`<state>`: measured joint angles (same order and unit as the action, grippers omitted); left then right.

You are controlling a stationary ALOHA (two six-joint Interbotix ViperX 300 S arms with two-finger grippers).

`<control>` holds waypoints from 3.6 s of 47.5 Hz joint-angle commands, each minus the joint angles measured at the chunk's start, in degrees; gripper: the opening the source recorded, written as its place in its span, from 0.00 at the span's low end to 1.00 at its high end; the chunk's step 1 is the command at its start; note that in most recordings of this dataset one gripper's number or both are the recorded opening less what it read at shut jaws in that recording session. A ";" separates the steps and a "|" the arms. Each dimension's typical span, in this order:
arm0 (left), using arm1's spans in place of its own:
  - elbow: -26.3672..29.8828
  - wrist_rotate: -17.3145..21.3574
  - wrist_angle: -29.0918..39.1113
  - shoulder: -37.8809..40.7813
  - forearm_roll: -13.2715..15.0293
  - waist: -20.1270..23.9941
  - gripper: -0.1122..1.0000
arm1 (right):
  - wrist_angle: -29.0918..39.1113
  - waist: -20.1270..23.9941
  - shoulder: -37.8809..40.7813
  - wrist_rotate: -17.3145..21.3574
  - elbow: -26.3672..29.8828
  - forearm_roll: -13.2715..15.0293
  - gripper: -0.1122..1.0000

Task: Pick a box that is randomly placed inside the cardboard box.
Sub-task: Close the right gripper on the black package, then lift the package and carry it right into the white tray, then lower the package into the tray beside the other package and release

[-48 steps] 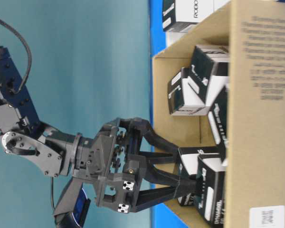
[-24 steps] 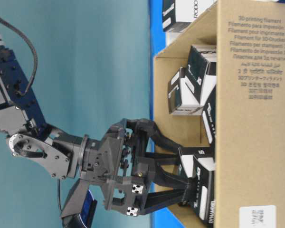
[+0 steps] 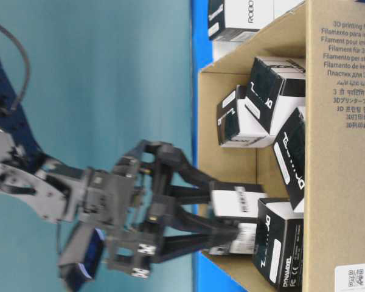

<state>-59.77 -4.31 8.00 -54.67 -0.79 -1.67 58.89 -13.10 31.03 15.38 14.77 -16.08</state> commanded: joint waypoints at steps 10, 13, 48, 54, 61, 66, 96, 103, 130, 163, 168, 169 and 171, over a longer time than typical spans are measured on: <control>1.67 -0.09 -0.53 0.35 -0.18 0.00 0.04 | 5.01 0.00 -7.82 -0.97 1.76 0.00 0.66; 1.67 -0.09 -0.53 0.35 -0.18 -0.09 0.04 | 7.21 0.00 -10.63 -1.93 1.67 0.09 0.66; 1.67 -0.09 -0.18 0.26 -0.18 -1.23 0.04 | 22.94 -2.37 -34.37 -8.44 -8.61 3.25 0.66; 1.67 -0.09 -0.18 0.35 -0.18 -1.23 0.04 | 22.94 -4.75 -40.52 -8.61 -16.88 4.13 0.65; 1.67 -0.18 -0.26 0.35 -0.18 -1.14 0.04 | 20.83 -8.70 -47.20 -8.44 -28.56 4.22 0.64; 1.67 -0.18 -0.26 0.18 -0.18 -1.14 0.04 | 16.96 -11.25 -50.80 -8.70 -36.56 4.39 0.64; 1.93 -0.26 -0.44 0.09 -0.18 -1.05 0.04 | -10.55 -18.90 -44.65 -5.01 -59.41 6.15 0.64; 2.02 -0.26 -0.35 0.00 -0.18 -1.05 0.04 | -12.66 -18.90 -41.13 -2.64 -59.68 5.80 0.64; 1.85 -1.14 -0.18 0.09 -0.18 -1.05 0.04 | -12.57 -16.26 -41.31 4.83 -59.41 4.22 0.63; 1.76 -1.23 -0.09 0.09 -0.18 -1.05 0.04 | -7.56 -13.62 -49.66 5.27 -58.62 6.50 0.98; 1.85 -1.23 -0.09 0.09 -0.18 -1.05 0.04 | -7.56 -12.57 -53.00 4.66 -58.10 6.50 0.98; 1.85 -1.23 0.00 0.09 -0.18 -1.05 0.04 | -7.56 -12.22 -53.61 4.57 -58.01 6.50 0.98; 1.85 -1.23 -0.09 0.09 -0.18 -0.97 0.04 | -7.65 -11.60 -54.76 4.31 -57.57 6.50 0.98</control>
<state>-59.50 -5.45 8.17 -54.84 -0.88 -2.72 51.42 -25.84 -21.88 19.95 -44.03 -9.67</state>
